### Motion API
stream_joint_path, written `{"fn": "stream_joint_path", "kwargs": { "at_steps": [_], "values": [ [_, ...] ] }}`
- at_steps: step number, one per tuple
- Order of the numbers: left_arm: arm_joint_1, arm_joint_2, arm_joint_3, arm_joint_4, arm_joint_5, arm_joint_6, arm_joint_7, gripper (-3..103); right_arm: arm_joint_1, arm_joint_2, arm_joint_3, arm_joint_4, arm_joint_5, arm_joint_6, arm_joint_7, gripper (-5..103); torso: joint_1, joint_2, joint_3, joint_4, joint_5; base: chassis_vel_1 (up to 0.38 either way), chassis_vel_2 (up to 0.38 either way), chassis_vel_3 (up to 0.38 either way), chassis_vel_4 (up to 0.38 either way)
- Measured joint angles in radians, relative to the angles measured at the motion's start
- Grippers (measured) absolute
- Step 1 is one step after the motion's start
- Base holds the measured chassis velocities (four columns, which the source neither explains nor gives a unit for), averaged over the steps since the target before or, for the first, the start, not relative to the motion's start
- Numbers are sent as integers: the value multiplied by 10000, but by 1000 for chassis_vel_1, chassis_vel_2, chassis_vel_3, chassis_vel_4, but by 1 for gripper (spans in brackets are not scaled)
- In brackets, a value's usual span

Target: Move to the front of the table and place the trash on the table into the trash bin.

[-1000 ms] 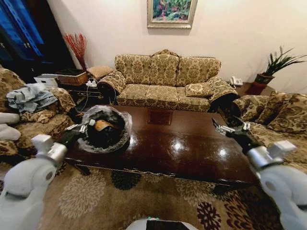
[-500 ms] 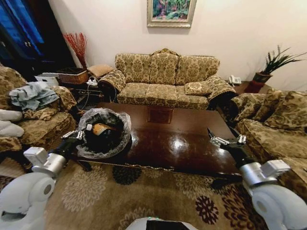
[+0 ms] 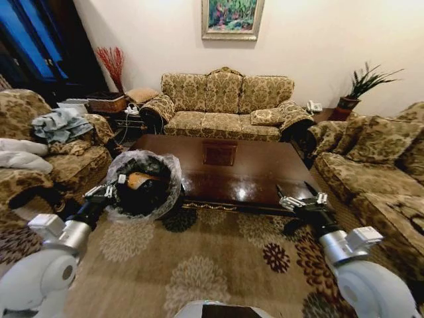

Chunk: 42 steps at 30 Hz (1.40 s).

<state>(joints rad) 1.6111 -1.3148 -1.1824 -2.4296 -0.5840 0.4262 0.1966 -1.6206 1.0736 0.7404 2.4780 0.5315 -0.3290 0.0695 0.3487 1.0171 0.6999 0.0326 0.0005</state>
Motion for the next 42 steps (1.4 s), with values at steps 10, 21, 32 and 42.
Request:
{"fn": "stream_joint_path", "kwargs": {
  "at_steps": [10, 21, 32, 42],
  "values": [
    [202, 85, -953, -7, -429, -108, 267, 3, 902, -91, -1221, 74, -150, -252, 658, 100, 3, 0, 2, -1, -4, 324, -305, -305, 318],
    [122, 674, -900, 624, -353, 146, 259, 3, 885, -37, -715, -395, -97, 347, 815, 100, 8, -3, 6, 0, -9, 107, -121, -101, 95],
    [490, 1097, -168, 1812, -260, 499, 1468, 3, 520, 334, -470, -609, -360, 779, 537, 100, -4, 0, -1, -1, -7, -22, 15, 25, -13],
    [-3, 604, 1379, 4432, 743, -1584, 195, 3, 327, 642, -472, -776, -650, 991, 389, 100, 9, -3, 5, -1, -9, 0, 0, 0, 0]
  ]
}}
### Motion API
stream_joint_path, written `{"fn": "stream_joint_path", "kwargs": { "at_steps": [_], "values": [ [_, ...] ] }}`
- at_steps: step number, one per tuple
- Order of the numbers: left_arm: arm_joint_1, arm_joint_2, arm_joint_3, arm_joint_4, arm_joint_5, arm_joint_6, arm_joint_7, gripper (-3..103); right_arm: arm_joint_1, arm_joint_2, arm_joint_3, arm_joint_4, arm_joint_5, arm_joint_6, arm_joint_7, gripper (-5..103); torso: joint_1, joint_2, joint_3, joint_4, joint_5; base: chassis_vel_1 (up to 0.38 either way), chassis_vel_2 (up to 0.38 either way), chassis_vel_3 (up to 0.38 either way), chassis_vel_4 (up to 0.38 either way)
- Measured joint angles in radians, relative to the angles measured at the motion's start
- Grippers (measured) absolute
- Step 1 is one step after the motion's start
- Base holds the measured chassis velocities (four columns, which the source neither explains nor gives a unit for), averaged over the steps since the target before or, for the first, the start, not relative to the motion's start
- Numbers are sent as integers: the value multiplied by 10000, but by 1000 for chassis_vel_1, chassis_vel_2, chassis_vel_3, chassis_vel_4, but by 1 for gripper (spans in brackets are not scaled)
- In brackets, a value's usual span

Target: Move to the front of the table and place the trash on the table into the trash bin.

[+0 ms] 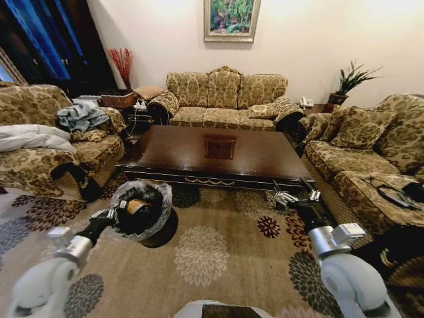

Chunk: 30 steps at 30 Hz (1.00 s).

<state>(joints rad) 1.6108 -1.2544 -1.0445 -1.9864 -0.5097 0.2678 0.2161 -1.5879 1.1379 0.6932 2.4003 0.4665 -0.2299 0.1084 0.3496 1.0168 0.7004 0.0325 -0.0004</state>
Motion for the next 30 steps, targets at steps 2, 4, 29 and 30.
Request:
{"fn": "stream_joint_path", "kwargs": {
  "at_steps": [2, 4, 29, 30],
  "values": [
    [0, -124, 186, 240, 72, -397, -233, 3, -76, 91, -14, -42, -118, 72, -16, 100, -3, 1, -1, 0, 7, 0, 0, 0, 0],
    [-9, -207, 325, 367, 99, -537, -565, 3, -92, 149, -17, -71, -172, 104, -18, 100, -9, -4, -7, 0, 2, 0, 0, 0, 0],
    [-1041, -69, 1103, 3117, 1331, -1038, -696, 3, -328, 824, -163, -261, -883, 403, -9, 100, -506, -1148, -636, 0, 1, 0, 0, 0, 0],
    [-1135, -50, 1113, 3265, 1325, -1075, -673, 3, -321, 830, -153, -302, -886, 407, -9, 100, -553, -1252, -698, 0, 4, 0, 0, 0, 0]
  ]
}}
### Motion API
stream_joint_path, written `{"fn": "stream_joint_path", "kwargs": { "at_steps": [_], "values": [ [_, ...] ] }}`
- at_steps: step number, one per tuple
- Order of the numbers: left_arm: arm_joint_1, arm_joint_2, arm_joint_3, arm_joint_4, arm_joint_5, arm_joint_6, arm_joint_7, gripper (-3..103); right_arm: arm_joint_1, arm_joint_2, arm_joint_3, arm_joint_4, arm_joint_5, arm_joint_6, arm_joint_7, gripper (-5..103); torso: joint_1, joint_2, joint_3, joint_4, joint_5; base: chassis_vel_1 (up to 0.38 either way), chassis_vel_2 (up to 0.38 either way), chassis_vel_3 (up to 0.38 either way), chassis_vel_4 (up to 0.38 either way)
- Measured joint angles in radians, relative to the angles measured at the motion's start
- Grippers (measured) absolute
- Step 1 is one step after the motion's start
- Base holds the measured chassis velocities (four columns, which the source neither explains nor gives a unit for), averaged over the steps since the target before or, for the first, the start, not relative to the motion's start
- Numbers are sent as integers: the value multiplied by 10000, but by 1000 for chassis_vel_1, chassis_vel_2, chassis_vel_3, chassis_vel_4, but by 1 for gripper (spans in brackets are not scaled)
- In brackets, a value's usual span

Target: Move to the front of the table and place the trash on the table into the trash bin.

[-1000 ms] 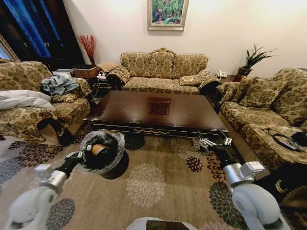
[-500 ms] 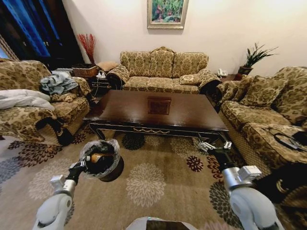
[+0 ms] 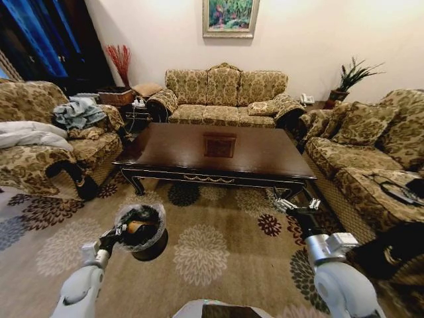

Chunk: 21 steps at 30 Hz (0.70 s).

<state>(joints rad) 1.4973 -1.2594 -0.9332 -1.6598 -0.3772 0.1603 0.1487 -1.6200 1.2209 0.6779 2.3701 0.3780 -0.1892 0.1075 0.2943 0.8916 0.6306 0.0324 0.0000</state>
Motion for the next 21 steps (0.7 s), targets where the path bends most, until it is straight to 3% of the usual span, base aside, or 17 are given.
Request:
{"fn": "stream_joint_path", "kwargs": {
  "at_steps": [11, 15, 21],
  "values": [
    [-359, 131, 156, 876, -168, -82, 269, 3, 46, 94, -71, -142, -122, 4, 6, 100, -210, -484, -271, 1, -3, 0, 0, 0, 0],
    [-416, 200, 312, 1095, -681, -277, 811, 3, 42, 153, -35, -204, -152, 15, -153, 100, -308, -710, -402, 1, -2, 0, 0, 0, 0],
    [-536, 325, 458, 1289, -718, -496, 1068, 3, -12, 271, 16, -250, -244, 104, -483, 100, -429, -990, -561, 1, 1, 0, 0, 0, 0]
  ]
}}
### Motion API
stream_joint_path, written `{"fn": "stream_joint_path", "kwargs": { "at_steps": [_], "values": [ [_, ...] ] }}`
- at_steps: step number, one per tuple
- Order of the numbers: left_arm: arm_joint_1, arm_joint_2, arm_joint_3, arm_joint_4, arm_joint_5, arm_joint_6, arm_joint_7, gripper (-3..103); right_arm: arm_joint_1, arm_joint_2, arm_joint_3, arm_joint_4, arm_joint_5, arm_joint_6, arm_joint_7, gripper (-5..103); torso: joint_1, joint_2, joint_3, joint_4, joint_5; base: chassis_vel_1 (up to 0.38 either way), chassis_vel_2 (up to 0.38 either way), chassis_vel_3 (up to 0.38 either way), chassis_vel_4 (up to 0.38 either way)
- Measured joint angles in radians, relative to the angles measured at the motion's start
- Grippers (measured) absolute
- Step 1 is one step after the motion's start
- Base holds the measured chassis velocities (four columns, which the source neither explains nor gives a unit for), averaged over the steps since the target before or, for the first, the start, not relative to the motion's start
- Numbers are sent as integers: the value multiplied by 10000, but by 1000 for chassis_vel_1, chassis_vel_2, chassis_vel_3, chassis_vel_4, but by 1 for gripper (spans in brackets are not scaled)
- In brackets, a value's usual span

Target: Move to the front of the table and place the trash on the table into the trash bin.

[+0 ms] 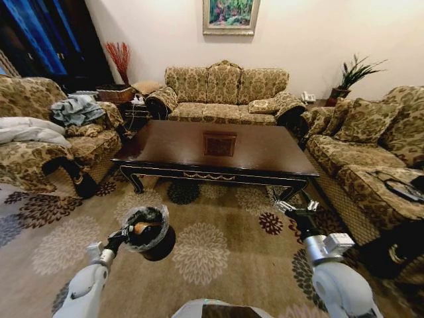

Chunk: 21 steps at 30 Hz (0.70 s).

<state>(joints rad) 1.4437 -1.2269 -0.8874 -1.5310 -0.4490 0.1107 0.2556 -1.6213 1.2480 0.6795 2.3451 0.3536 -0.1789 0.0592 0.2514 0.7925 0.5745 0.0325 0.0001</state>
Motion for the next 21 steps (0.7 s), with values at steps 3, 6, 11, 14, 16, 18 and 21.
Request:
{"fn": "stream_joint_path", "kwargs": {
  "at_steps": [3, 6, 11, 14, 16, 18, 21],
  "values": [
    [-142, 80, 80, 234, 165, -106, 9, 3, 8, 50, -42, 11, -61, 1, -15, 100, -61, -139, -81, -2, -3, 0, 0, 0, 0],
    [-243, 148, 110, 453, 468, -155, -47, 3, 12, 75, -88, 20, -122, 1, -15, 100, -107, -246, -139, -3, -3, 0, 0, 0, 0],
    [-391, 319, 320, 919, 215, -81, -60, 3, 10, 200, -176, 21, -289, 2, -10, 100, -238, -552, -317, 0, -1, 0, 0, 0, 0],
    [-499, 314, 427, 1120, -46, 32, -53, 3, 11, 285, -242, 8, -371, 16, 0, 100, -290, -672, -383, -2, -4, 0, 0, 0, 0],
    [-608, 279, 485, 1315, -132, 62, -55, 3, 12, 349, -282, 8, -418, 35, 5, 100, -330, -776, -443, -1, -2, 0, 0, 0, 0],
    [-693, 270, 537, 1459, -149, 65, -56, 3, 5, 372, -290, 8, -432, 42, 8, 100, -362, -853, -489, -1, -1, 0, 0, 0, 0],
    [-945, 293, 663, 1889, -146, 7, -55, 3, -29, 391, -278, -33, -440, 104, 10, 100, -433, -1017, -587, -1, -3, 0, 0, 0, 0]
  ]
}}
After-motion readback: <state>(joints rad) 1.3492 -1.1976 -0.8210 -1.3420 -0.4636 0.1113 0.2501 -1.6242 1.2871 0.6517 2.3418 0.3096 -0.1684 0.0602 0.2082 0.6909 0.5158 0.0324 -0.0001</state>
